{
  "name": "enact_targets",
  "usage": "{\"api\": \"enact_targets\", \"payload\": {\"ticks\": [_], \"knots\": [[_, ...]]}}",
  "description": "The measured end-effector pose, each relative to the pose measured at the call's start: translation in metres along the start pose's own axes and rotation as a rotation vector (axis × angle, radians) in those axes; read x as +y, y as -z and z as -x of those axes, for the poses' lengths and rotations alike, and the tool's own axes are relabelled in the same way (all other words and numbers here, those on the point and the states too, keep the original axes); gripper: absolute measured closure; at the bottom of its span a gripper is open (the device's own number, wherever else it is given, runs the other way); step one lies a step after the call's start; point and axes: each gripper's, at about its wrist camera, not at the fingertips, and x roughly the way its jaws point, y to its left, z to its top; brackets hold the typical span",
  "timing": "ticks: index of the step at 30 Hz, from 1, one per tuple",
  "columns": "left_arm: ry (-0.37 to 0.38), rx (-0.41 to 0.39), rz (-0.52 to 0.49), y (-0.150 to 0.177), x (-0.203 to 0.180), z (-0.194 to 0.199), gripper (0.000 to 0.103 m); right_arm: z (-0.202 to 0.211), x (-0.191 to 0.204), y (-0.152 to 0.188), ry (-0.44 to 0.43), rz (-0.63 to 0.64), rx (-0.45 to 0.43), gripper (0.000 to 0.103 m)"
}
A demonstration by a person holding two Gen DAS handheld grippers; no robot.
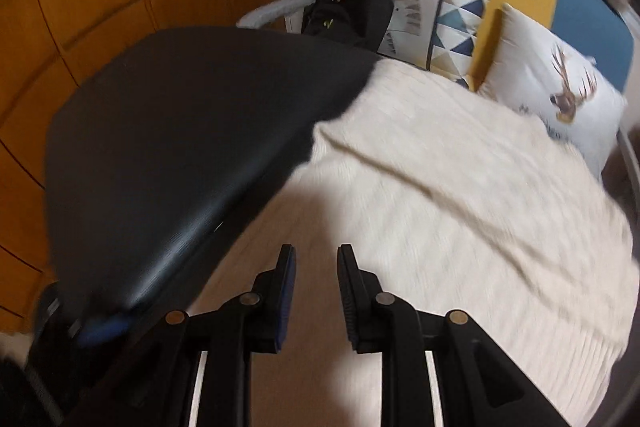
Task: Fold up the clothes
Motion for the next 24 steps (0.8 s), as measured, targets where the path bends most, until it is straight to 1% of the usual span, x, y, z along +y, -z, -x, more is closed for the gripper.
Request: {"api": "enact_targets", "payload": {"ticks": [3,4,6,7,9,12,14,16,17,18,19,21,22,24], "knots": [[0.05,0.015,0.069,0.003,0.009,-0.005,0.0,-0.028,0.005,-0.018,0.091,0.028,-0.01,0.083],[0.06,0.017,0.082,0.004,0.011,-0.006,0.0,-0.035,0.004,-0.02,0.091,0.018,-0.017,0.083],[0.069,0.014,0.094,0.005,0.012,-0.007,0.0,-0.048,0.005,-0.016,0.056,-0.008,0.013,0.084],[0.065,0.009,0.086,0.006,0.01,-0.006,0.0,-0.047,0.008,-0.011,0.049,-0.003,0.007,0.084],[0.06,0.001,0.074,0.007,0.008,-0.006,0.0,-0.04,0.016,0.0,0.036,0.017,-0.012,0.084],[0.061,-0.001,0.076,0.009,0.009,-0.006,0.0,-0.028,0.024,0.013,-0.019,0.024,-0.002,0.084],[0.063,0.017,0.086,0.008,0.01,-0.004,0.0,-0.016,0.022,0.022,-0.077,0.016,0.008,0.084],[0.047,0.045,0.111,0.002,0.013,0.001,0.0,0.009,0.008,0.039,-0.087,-0.036,-0.04,0.084],[0.038,0.047,0.127,-0.002,0.015,0.004,0.0,0.022,-0.003,0.049,-0.088,-0.076,-0.066,0.084],[0.037,0.033,0.149,-0.007,0.018,0.007,0.0,0.035,-0.013,0.058,-0.089,-0.115,-0.092,0.084],[0.038,0.015,0.172,-0.014,0.022,0.012,0.0,0.044,-0.027,0.068,-0.065,-0.151,-0.106,0.084],[0.042,-0.017,0.217,-0.029,0.027,0.017,0.0,0.06,-0.058,0.091,0.013,-0.215,-0.118,0.084],[0.05,-0.021,0.228,-0.04,0.027,0.016,0.0,0.068,-0.074,0.103,0.052,-0.247,-0.125,0.084],[0.053,-0.016,0.218,-0.059,0.022,0.006,0.0,0.072,-0.109,0.119,0.114,-0.314,-0.12,0.084]]}}
